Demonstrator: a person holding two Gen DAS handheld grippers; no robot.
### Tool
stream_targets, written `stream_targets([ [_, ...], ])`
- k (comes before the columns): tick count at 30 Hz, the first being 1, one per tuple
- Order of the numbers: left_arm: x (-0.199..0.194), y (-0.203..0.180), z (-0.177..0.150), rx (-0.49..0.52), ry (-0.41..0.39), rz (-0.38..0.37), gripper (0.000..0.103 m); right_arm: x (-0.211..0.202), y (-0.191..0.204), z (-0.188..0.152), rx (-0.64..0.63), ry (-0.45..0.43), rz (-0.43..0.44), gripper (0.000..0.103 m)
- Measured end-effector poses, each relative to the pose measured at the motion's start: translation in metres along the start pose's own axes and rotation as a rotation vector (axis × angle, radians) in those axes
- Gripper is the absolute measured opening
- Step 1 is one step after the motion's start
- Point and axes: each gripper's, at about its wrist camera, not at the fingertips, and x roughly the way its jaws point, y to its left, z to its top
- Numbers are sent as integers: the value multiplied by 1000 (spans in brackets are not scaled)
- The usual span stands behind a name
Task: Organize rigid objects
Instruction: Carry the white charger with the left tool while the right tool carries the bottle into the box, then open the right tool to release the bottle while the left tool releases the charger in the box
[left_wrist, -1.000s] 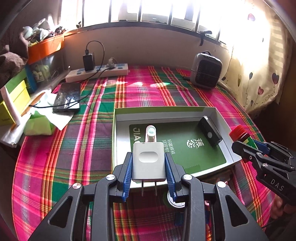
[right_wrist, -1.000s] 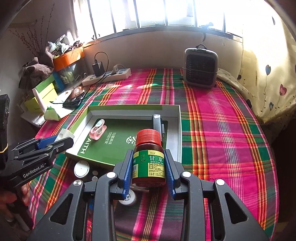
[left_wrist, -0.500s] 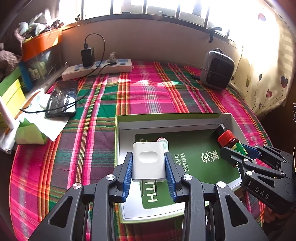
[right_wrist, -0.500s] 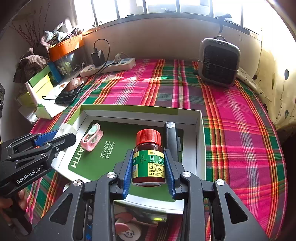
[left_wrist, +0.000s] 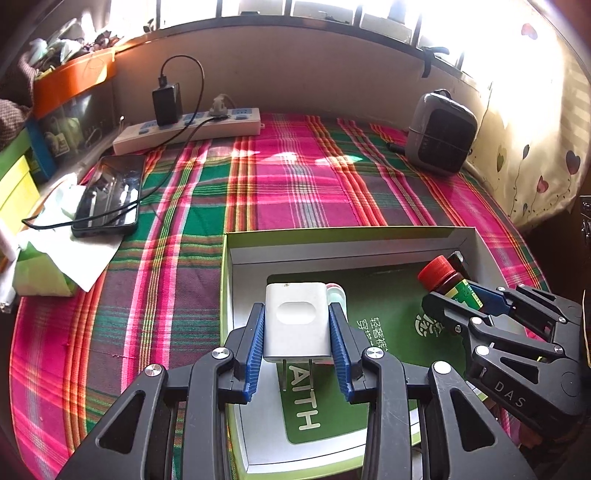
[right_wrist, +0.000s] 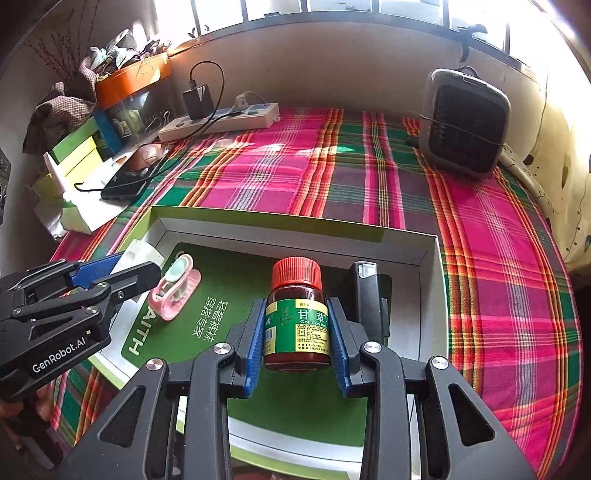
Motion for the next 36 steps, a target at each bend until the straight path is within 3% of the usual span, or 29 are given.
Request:
stream_targets([
  [36, 9, -3, 8, -12, 6, -33, 32, 18, -5, 4, 12, 8, -10, 33],
])
